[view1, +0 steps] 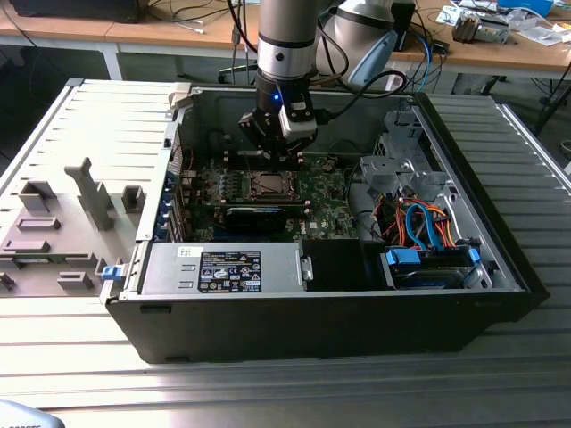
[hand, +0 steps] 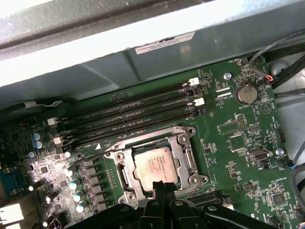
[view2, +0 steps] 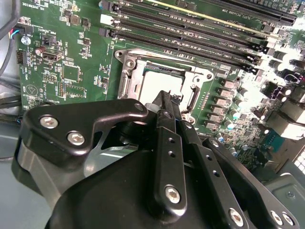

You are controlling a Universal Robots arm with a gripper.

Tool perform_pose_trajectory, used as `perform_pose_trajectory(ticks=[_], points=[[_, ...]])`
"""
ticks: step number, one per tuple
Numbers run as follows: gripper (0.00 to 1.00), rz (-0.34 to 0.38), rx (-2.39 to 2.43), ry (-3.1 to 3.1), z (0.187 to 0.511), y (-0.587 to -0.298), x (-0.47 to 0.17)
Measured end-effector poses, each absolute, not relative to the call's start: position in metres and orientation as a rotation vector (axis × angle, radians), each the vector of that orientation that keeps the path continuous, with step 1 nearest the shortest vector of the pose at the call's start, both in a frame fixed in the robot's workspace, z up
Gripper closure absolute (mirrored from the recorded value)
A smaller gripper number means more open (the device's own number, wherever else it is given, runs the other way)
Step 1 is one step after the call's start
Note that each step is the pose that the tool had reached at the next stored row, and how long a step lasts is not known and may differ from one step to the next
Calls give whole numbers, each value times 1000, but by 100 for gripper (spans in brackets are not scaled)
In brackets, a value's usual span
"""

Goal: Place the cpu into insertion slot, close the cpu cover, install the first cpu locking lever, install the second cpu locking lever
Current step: 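Install the first cpu locking lever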

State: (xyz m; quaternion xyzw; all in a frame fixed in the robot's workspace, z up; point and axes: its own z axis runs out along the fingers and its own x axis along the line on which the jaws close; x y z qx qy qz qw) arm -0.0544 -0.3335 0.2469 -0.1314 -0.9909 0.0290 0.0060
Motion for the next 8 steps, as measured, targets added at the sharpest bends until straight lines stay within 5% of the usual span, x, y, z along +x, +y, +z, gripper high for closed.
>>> perform_pose_trajectory(ticks=[8], points=[[89, 91, -403, -3102, 247, -333, -54]])
